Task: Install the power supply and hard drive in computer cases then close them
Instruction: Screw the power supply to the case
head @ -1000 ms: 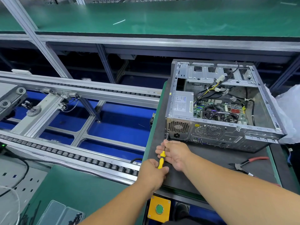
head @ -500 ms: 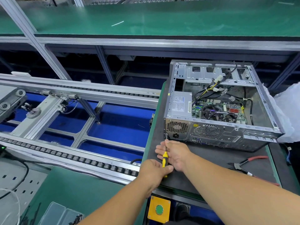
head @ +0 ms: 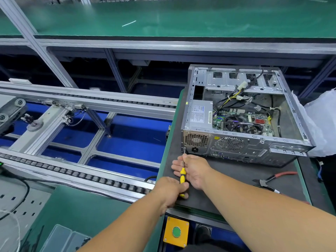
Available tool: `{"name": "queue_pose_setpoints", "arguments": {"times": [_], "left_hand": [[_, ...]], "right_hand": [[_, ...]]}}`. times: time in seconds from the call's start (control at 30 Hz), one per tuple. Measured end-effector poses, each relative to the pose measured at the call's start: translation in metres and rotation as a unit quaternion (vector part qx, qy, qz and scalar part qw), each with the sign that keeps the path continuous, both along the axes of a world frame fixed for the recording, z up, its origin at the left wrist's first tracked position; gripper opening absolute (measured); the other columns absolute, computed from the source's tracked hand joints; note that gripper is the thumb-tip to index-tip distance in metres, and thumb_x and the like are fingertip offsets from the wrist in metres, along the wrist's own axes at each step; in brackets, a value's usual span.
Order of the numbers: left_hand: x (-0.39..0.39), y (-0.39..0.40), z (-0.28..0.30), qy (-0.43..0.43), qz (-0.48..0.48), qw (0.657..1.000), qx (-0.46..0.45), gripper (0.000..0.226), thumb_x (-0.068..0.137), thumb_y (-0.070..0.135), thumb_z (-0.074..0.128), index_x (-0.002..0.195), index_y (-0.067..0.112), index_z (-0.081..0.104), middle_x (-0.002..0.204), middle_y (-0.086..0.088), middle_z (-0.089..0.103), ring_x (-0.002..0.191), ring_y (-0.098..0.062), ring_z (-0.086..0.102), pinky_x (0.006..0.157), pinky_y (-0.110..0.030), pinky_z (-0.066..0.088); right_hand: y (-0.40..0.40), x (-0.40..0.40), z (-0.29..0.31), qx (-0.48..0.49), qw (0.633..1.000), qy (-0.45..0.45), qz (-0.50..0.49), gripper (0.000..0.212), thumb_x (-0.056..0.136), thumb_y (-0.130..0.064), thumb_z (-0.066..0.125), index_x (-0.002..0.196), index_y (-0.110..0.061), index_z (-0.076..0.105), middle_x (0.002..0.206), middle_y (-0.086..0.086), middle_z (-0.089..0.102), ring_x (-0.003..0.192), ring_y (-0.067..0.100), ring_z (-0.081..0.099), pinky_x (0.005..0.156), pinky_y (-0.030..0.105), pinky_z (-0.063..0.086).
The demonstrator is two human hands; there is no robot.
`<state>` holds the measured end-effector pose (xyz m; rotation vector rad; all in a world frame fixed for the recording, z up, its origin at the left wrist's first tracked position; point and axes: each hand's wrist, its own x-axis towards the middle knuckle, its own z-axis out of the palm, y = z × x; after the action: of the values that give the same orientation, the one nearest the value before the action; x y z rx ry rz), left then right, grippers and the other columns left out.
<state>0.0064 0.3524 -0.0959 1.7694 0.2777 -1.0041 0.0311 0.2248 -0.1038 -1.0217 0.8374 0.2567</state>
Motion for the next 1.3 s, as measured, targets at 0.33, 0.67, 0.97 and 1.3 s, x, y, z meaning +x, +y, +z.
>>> {"name": "queue_pose_setpoints", "arguments": {"times": [0.33,0.67,0.97,1.3], "left_hand": [[0.01,0.018,0.001,0.122,-0.001,0.987,-0.102,0.029,0.107,0.029,0.047,0.114,0.007,0.065,0.098,-0.016,0.076,0.045,-0.01,0.032,0.042,-0.02,0.02],[-0.003,-0.004,0.0,-0.043,-0.019,0.998,0.028,0.024,0.093,0.032,0.074,0.086,0.014,0.06,0.075,-0.007,0.072,0.047,-0.011,0.046,0.049,-0.025,0.034],[0.0,-0.004,-0.004,-0.071,0.017,0.996,0.052,0.026,0.084,0.025,0.083,0.081,0.014,0.059,0.071,-0.005,0.065,0.055,-0.015,0.053,0.058,-0.027,0.042],[0.009,0.013,0.002,0.088,-0.008,0.992,-0.086,0.021,0.102,0.022,0.052,0.108,0.01,0.067,0.094,-0.013,0.077,0.047,-0.01,0.03,0.044,-0.022,0.019]], "right_hand": [[0.0,0.003,0.002,0.006,1.0,0.011,-0.004,0.027,0.111,-0.027,0.044,0.103,-0.007,0.06,0.076,0.009,0.075,0.065,0.022,0.072,0.074,0.04,0.06],[0.0,0.005,0.003,0.016,1.0,0.023,-0.011,0.028,0.111,-0.029,0.043,0.104,-0.009,0.06,0.081,0.01,0.073,0.075,0.026,0.069,0.078,0.041,0.059],[-0.002,0.005,0.005,0.016,1.0,0.019,-0.002,0.028,0.111,-0.029,0.043,0.104,-0.009,0.061,0.08,0.007,0.078,0.069,0.023,0.075,0.082,0.044,0.059],[-0.002,0.006,0.004,0.022,0.999,0.022,-0.01,0.028,0.111,-0.03,0.044,0.105,-0.009,0.061,0.083,0.008,0.079,0.07,0.021,0.077,0.074,0.041,0.06]]}}
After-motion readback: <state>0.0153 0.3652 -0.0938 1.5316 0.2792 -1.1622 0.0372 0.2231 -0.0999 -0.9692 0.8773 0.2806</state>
